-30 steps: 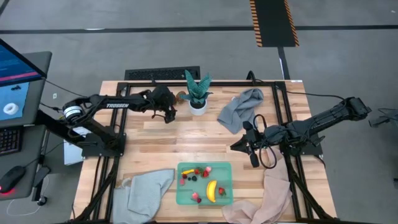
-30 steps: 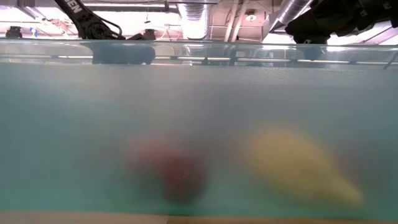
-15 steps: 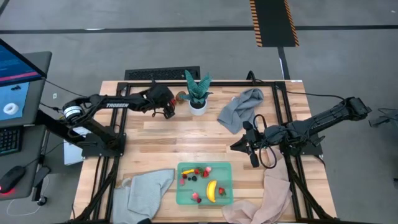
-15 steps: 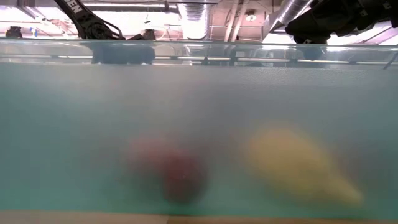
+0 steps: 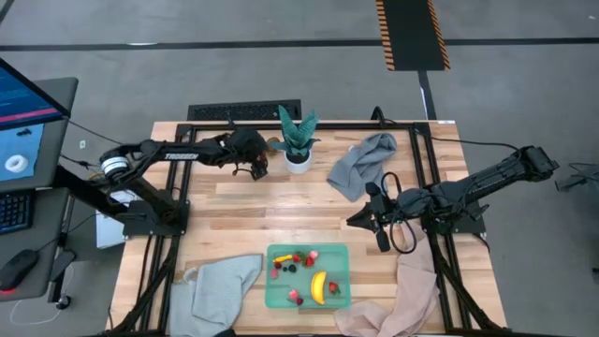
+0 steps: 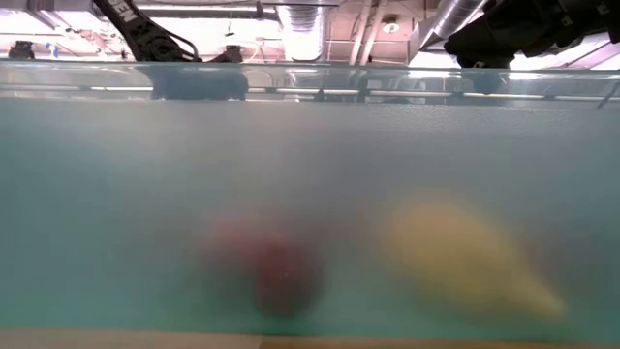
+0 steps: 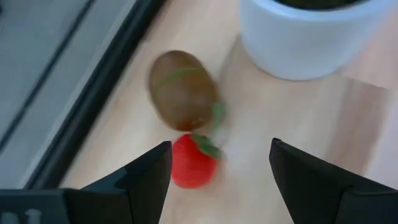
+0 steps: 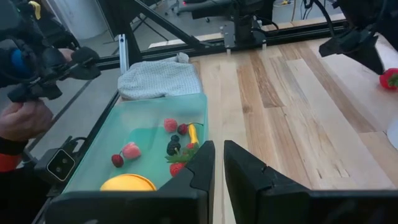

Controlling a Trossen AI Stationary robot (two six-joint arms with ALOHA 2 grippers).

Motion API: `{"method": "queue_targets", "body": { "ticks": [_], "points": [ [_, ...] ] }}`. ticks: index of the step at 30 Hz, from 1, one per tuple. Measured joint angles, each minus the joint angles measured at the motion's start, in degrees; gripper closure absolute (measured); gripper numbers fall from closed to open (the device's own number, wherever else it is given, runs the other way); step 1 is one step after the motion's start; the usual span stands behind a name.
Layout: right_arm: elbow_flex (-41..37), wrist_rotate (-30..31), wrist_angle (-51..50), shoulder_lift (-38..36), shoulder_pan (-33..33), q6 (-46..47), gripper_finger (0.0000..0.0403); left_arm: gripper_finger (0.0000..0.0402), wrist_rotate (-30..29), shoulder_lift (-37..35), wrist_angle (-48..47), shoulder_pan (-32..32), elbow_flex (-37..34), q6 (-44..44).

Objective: Pick and placing Produce into tupperware
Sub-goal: Put the red strawberry into the green bin

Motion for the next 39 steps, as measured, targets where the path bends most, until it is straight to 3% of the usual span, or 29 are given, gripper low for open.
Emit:
{"method": "queue_targets", "body": {
  "ticks": [12,39],
  "points": [
    [0.0,0.0,0.2,0.0,0.0,0.0,0.0344,0.0143,0.5,7.5,-5.6,0.2,5.8,0.2],
    [0.0,0.0,0.2,0.0,0.0,0.0,0.0344,0.0153,2.5,7.4,-5.5,3.0,5.8,0.8]
  ]
}}
